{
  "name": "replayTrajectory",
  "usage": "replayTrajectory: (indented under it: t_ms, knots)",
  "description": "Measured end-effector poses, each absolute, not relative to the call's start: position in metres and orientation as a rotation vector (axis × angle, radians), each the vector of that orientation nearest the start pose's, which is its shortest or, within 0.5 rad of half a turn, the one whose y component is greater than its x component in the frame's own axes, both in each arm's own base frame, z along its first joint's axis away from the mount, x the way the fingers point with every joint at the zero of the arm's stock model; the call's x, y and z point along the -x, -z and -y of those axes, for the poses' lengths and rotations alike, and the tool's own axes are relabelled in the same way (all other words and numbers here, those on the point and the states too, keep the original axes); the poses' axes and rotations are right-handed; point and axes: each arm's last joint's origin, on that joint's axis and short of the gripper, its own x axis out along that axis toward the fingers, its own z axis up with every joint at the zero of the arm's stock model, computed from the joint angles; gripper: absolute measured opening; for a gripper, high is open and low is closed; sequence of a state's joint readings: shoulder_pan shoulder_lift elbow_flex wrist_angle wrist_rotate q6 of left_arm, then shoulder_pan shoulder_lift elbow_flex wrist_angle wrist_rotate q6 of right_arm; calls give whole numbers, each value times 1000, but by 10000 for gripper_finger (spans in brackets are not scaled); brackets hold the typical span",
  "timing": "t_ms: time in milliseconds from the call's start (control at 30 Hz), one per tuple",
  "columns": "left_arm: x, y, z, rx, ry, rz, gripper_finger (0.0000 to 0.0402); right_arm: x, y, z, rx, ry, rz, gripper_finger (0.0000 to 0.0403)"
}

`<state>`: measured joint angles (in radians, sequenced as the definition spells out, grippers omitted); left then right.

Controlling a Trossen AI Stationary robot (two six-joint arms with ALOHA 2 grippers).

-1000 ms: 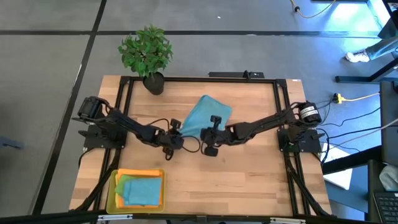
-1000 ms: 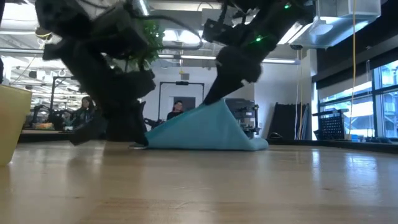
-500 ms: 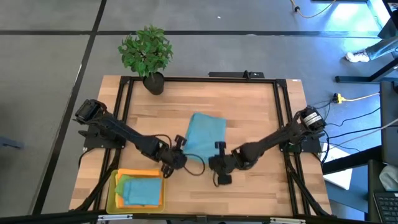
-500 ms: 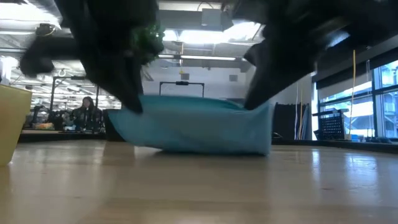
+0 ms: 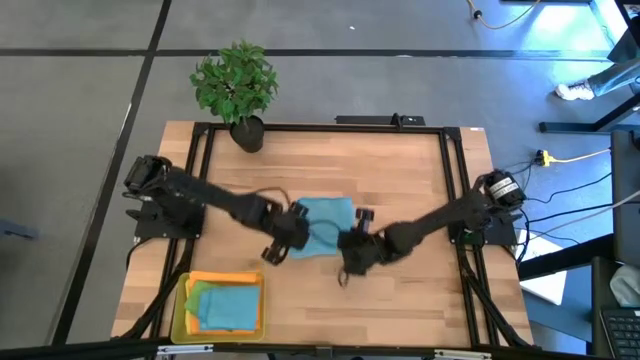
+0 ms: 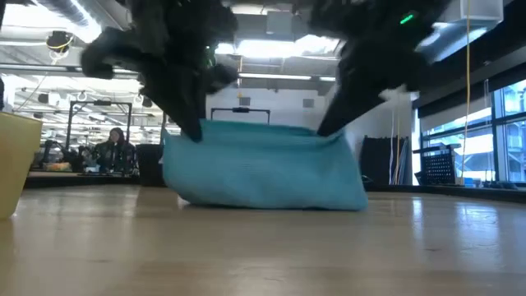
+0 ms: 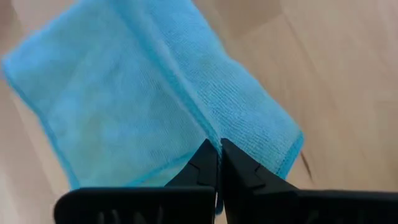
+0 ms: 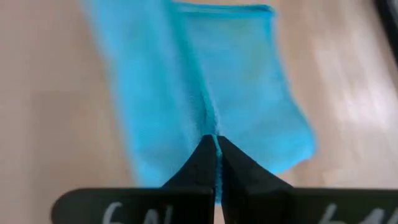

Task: Fold microfiber towels
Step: Fold the blue microfiber cloth

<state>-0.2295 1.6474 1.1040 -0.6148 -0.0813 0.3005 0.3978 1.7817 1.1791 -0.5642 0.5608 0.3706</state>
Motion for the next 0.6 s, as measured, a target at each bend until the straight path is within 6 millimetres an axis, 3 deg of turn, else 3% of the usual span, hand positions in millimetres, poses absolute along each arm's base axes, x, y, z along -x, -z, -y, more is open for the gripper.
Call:
replayTrajectory:
  t_ms: [300, 600]
  knots:
    - [-323, -204, -12, -405, 240, -1094, 0, -330, -164, -47, 145, 553, -1043, 2]
    - [-319, -197, -78, -284, 192, -1081, 0, -326, -134, 3, 48, 583, -957, 2]
